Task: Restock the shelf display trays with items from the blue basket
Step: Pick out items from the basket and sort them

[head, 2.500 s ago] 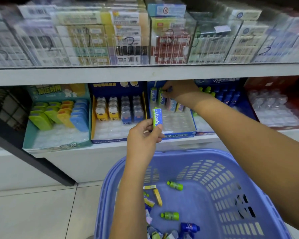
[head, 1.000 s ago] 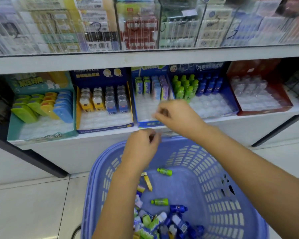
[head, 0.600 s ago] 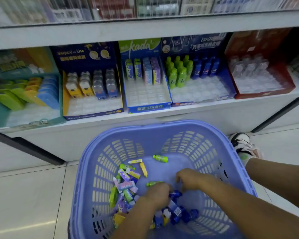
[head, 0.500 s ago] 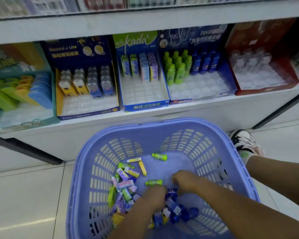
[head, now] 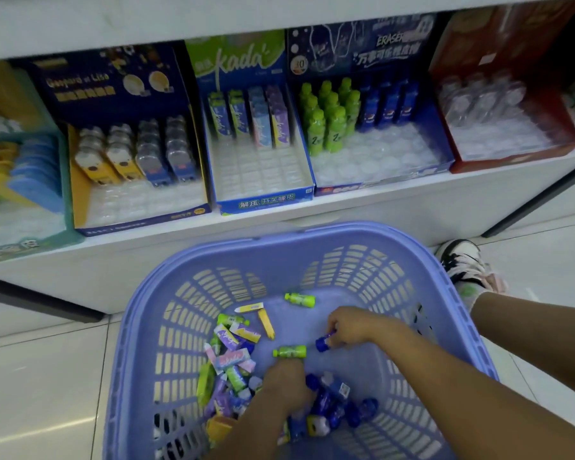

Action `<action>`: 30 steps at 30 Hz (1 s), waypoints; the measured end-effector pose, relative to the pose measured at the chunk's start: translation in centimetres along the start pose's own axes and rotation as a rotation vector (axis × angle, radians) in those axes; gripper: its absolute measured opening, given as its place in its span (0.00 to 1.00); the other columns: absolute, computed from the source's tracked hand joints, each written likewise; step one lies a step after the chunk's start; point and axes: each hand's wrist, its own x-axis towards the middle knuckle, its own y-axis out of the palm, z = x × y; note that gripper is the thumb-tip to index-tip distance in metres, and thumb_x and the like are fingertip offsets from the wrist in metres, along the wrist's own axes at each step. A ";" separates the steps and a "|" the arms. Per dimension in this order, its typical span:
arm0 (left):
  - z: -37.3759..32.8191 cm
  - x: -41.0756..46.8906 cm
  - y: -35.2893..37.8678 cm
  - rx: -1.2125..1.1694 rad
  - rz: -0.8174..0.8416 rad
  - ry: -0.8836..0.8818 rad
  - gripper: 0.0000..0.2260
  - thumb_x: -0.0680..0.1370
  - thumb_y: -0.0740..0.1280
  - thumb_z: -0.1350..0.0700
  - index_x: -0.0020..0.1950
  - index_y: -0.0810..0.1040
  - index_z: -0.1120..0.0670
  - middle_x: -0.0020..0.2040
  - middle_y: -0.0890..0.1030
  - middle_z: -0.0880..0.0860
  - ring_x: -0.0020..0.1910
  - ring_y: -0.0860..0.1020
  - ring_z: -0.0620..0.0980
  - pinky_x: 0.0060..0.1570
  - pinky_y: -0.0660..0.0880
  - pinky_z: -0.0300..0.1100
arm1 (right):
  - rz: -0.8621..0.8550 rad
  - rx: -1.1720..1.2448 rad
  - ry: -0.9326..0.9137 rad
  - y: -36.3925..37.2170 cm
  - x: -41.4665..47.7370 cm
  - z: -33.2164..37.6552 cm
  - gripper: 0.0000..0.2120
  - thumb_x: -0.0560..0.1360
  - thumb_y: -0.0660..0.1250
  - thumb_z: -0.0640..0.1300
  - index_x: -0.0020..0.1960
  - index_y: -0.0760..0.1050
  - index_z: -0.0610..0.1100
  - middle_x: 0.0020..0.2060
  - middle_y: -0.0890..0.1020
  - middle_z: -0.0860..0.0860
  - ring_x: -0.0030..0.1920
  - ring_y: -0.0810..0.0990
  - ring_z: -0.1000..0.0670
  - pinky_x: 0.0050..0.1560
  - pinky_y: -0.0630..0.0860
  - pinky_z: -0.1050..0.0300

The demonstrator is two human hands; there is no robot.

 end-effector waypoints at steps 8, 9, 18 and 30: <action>-1.7 -1.6 -4.6 -0.679 -0.180 0.038 0.15 0.66 0.70 0.61 0.31 0.64 0.53 0.30 0.68 0.47 0.29 0.67 0.45 0.27 0.64 0.35 | -0.302 0.407 -0.148 -5.1 -3.4 -0.5 0.13 0.66 0.76 0.36 0.49 0.80 0.43 0.47 0.83 0.44 0.46 0.79 0.50 0.51 0.77 0.54; -2.2 -1.8 -5.2 -0.913 -0.133 0.011 0.12 0.65 0.70 0.60 0.29 0.67 0.54 0.27 0.70 0.48 0.28 0.68 0.46 0.29 0.67 0.34 | -0.322 0.406 -0.170 -5.7 -4.1 -0.5 0.12 0.66 0.76 0.36 0.49 0.81 0.44 0.46 0.83 0.44 0.45 0.78 0.51 0.51 0.76 0.55; -4.9 -5.0 -12.6 -1.379 0.098 0.380 0.18 0.67 0.73 0.42 0.46 0.82 0.55 0.27 0.68 0.47 0.23 0.64 0.43 0.27 0.70 0.36 | -0.442 0.699 -0.456 -11.1 -12.0 1.2 0.15 0.68 0.71 0.28 0.53 0.79 0.39 0.39 0.81 0.49 0.37 0.78 0.58 0.42 0.74 0.71; -9.8 -9.0 -18.3 -1.310 -0.232 0.674 0.10 0.70 0.72 0.49 0.29 0.78 0.49 0.25 0.66 0.47 0.23 0.62 0.43 0.27 0.69 0.35 | -0.706 0.995 -0.596 -14.2 -15.5 2.1 0.10 0.70 0.71 0.37 0.51 0.80 0.41 0.42 0.83 0.48 0.41 0.84 0.51 0.45 0.80 0.63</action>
